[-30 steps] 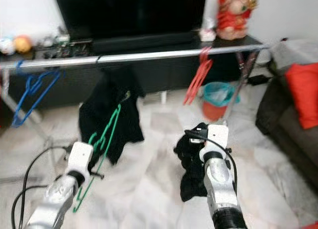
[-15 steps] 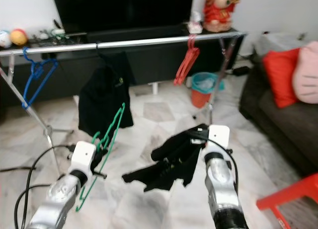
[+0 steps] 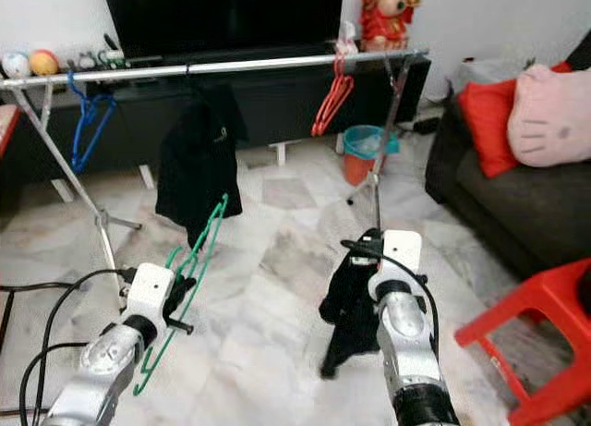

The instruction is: Hang hanger

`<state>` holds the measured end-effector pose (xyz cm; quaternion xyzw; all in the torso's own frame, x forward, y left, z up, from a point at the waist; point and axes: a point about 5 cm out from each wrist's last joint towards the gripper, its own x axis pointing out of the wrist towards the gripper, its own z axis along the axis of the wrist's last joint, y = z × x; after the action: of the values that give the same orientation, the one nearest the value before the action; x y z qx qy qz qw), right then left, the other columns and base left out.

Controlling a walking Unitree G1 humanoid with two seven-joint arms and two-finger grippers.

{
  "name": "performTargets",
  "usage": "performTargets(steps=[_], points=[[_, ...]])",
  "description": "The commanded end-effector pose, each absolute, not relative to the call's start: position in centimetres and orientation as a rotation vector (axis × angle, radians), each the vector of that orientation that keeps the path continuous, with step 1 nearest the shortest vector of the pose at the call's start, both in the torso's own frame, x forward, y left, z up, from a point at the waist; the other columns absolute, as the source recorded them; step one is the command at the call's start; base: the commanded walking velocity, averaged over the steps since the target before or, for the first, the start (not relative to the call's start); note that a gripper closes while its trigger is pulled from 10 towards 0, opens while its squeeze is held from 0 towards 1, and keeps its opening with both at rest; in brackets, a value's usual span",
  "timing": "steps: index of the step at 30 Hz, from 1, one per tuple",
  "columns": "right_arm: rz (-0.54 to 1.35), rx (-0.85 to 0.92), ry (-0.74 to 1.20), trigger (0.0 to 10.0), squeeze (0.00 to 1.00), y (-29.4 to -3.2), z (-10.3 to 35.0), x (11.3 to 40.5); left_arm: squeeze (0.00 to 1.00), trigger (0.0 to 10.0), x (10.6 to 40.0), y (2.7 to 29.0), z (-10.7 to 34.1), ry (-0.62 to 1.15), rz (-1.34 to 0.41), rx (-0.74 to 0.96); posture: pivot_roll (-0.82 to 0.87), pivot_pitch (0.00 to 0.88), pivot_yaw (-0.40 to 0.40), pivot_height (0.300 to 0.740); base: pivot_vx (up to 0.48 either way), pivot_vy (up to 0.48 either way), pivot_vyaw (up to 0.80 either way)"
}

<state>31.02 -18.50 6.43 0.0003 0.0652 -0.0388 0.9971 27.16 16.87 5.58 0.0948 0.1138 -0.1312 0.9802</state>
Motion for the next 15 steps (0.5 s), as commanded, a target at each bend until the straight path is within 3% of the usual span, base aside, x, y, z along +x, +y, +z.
performTargets(steps=[1, 10, 15], points=[[-0.076, 0.000, 0.098, 10.0, 0.00, -18.5, 7.4, 31.5, 0.00, 10.0, 27.2, 16.6, 5.8, 0.223, -0.274, 0.186, 0.03, 0.000, -0.009, 0.740, -0.304, 0.000, 0.00], [-0.086, -0.009, 0.112, 10.0, 0.00, -18.6, 7.9, 32.3, 0.00, 10.0, 27.2, 16.2, 6.1, 0.243, -0.373, 0.190, 0.03, 0.000, -0.010, 0.740, -0.032, 0.000, 0.00], [-0.139, -0.026, 0.165, 10.0, 0.00, -19.2, 7.7, 32.8, 0.00, 10.0, 26.7, 16.0, 6.8, 0.313, -0.603, 0.208, 0.03, 0.000, -0.008, 0.740, 0.000, 0.000, 0.00]])
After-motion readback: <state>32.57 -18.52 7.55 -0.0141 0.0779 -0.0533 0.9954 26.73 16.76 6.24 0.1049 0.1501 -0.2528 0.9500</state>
